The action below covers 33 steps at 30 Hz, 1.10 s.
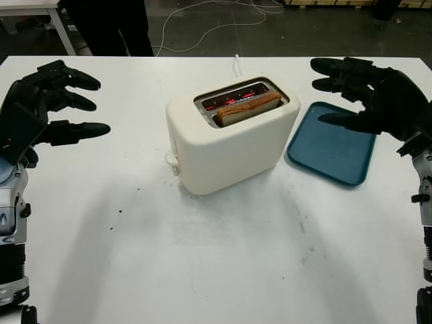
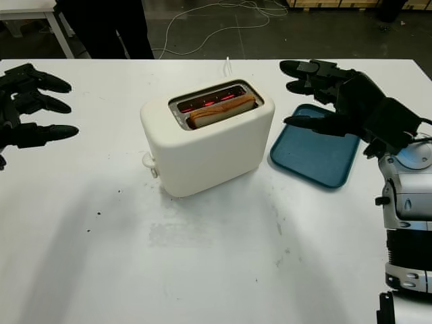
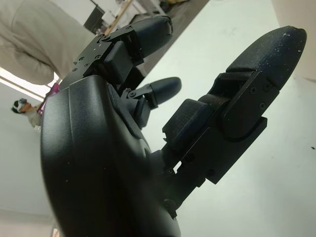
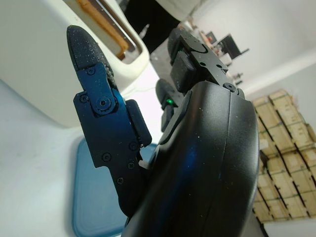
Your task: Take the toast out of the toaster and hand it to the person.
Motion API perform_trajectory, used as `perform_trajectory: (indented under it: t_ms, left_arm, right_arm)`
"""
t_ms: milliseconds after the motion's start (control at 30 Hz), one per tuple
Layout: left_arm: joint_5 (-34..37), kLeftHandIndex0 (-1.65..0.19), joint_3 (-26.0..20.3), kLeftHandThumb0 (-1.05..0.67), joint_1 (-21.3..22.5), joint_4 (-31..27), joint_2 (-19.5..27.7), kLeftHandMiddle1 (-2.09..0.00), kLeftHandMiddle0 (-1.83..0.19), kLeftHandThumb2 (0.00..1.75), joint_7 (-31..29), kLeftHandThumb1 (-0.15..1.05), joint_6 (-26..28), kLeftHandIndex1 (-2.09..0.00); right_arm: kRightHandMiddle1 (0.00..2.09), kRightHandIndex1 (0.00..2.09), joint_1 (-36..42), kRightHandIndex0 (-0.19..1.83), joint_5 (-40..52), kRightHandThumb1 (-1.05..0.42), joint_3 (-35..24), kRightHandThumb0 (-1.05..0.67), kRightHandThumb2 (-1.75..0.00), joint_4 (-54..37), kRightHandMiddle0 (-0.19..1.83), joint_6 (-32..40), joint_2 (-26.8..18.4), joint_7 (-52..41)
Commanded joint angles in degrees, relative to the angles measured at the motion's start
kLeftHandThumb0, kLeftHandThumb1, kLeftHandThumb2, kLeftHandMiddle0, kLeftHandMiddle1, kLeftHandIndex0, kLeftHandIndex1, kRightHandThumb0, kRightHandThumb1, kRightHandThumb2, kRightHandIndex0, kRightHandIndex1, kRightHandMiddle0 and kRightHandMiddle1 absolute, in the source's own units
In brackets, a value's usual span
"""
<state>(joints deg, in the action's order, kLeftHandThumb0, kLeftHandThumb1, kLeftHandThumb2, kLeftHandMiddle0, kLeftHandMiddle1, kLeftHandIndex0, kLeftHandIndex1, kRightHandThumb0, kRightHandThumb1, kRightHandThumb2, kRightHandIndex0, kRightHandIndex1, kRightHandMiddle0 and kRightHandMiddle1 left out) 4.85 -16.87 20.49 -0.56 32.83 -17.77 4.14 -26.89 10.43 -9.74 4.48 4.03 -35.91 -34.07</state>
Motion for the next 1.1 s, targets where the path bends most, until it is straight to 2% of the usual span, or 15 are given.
perform_trajectory:
  t_ms: [0,1067]
  left_arm:
    - [0.6,-0.5,-0.4,-1.05,-0.6,-0.7,0.0,-1.15,-0.49,0.0,0.0,0.49,0.0,-1.02]
    - [0.5,-0.49,-0.2,-1.05,-0.7,-0.8,-0.2,-1.18,-0.49,0.0,0.6,0.5,-0.4,-1.06]
  right_arm:
    - [0.0,0.64,-0.5,0.11,0.5,-0.8,0.0,-0.66,0.0,0.4,0.43,-0.8,0.5,-0.3]
    - [0.01,0.65,-0.3,0.12,-0.2,-0.8,0.0,-0.7,0.0,0.2,0.44,-0.8,0.3,0.4]
